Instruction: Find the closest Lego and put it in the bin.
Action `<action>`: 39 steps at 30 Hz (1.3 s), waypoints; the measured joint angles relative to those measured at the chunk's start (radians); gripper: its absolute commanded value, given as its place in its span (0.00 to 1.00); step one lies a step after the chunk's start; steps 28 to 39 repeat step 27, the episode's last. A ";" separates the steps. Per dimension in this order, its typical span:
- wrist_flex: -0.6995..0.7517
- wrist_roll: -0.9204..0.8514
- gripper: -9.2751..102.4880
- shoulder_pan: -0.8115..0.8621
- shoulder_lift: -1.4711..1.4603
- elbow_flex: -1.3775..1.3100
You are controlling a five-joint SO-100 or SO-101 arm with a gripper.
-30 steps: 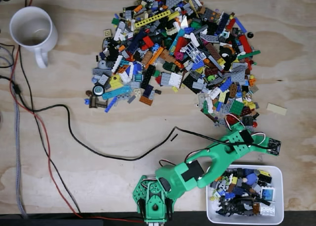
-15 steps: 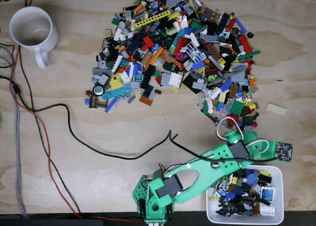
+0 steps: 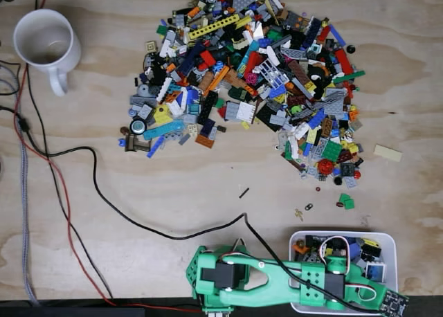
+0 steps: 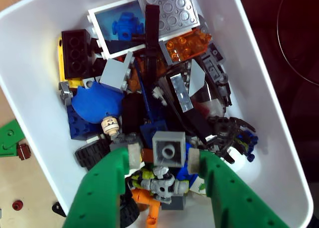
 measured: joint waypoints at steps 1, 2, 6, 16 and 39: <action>-0.014 0.000 0.28 -0.005 0.003 0.000; -0.029 -0.002 0.28 -0.020 0.009 0.000; -0.118 -0.015 0.28 -0.137 0.061 -0.002; -0.250 -0.169 0.29 -0.857 0.321 0.212; -0.353 -0.227 0.29 -1.384 0.723 0.730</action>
